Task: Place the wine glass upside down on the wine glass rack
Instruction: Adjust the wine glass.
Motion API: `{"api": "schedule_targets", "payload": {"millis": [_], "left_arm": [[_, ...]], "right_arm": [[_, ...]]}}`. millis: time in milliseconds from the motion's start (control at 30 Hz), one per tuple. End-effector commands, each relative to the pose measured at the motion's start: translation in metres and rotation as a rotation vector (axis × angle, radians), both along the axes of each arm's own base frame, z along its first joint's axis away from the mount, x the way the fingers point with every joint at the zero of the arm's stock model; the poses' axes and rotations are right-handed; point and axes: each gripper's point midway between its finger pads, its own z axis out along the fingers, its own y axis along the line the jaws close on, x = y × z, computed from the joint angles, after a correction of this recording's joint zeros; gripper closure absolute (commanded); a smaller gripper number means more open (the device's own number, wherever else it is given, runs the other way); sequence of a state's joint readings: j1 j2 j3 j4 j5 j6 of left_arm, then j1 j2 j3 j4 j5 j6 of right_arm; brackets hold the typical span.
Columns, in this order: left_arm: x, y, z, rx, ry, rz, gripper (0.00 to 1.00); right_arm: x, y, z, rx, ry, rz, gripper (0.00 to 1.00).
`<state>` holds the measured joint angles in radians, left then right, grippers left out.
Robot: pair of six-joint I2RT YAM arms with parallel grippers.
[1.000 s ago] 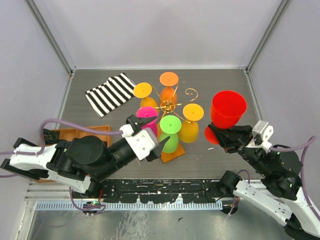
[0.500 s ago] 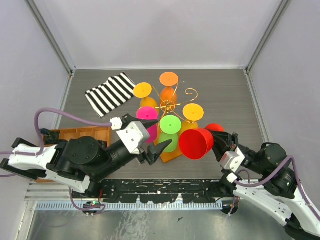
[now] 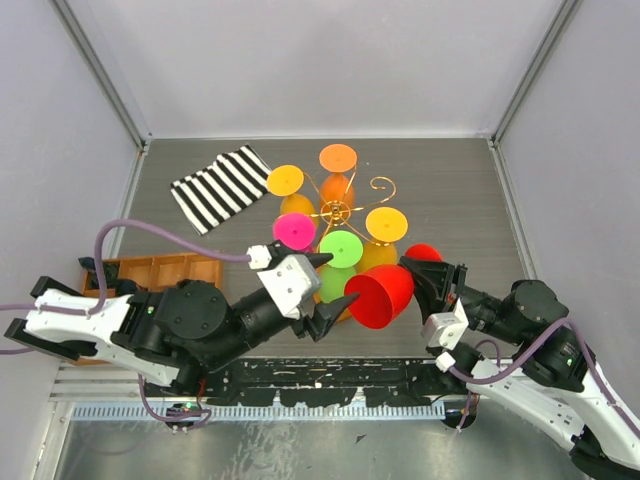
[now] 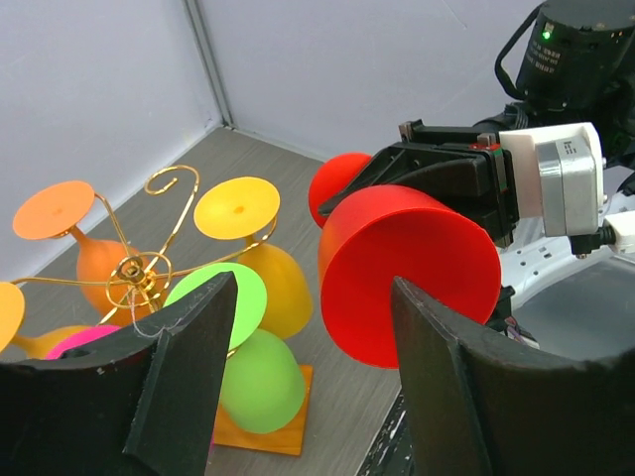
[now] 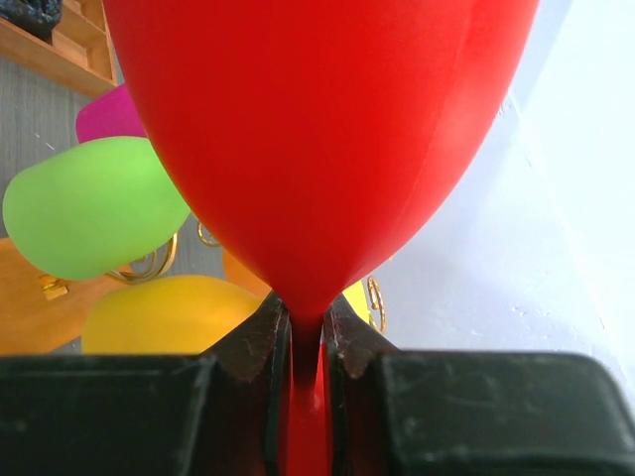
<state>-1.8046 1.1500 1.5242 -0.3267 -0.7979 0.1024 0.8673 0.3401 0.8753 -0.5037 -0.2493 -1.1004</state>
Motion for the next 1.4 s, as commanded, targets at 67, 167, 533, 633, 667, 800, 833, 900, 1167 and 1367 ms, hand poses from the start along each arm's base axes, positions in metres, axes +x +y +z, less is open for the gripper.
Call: {"api": "schedule_targets", "payload": {"millis": [67, 167, 533, 633, 667, 800, 833, 900, 1167, 1367], "left_arm": [[-0.005, -0.013, -0.007, 0.03, 0.01, -0.003, 0.34], [-0.003, -0.017, -0.012, 0.056, -0.003, 0.021, 0.42], [0.0, -0.031, -0.022, 0.133, -0.049, 0.068, 0.72], [0.0, -0.031, -0.022, 0.134, -0.051, 0.069, 0.83], [0.001, -0.031, -0.022, 0.135, -0.051, 0.07, 0.86], [0.003, -0.029, -0.022, 0.137, -0.058, 0.084, 1.0], [0.003, -0.029, -0.022, 0.138, -0.06, 0.089, 1.0], [0.004, -0.028, -0.021, 0.136, -0.064, 0.091, 1.0], [-0.002, -0.03, -0.015, 0.116, -0.08, 0.035, 1.0], [-0.006, -0.016, 0.005, 0.046, -0.09, -0.031, 1.0]], "right_arm": [[-0.004, -0.005, 0.028, 0.049, -0.088, 0.0, 0.99], [-0.008, -0.007, 0.031, 0.055, -0.094, 0.01, 0.99], [-0.01, -0.011, 0.028, 0.046, -0.096, 0.004, 0.99], [-0.01, -0.012, 0.027, 0.043, -0.099, 0.003, 0.99], [-0.011, -0.012, 0.028, 0.044, -0.1, 0.004, 0.98], [-0.012, -0.011, 0.029, 0.045, -0.098, 0.013, 0.96], [-0.014, -0.011, 0.03, 0.045, -0.095, 0.021, 0.95], [-0.018, -0.012, 0.031, 0.045, -0.094, 0.036, 0.92], [-0.035, -0.033, 0.044, 0.123, -0.086, 0.029, 0.62], [-0.054, -0.052, 0.052, 0.213, -0.051, 0.043, 0.55]]}}
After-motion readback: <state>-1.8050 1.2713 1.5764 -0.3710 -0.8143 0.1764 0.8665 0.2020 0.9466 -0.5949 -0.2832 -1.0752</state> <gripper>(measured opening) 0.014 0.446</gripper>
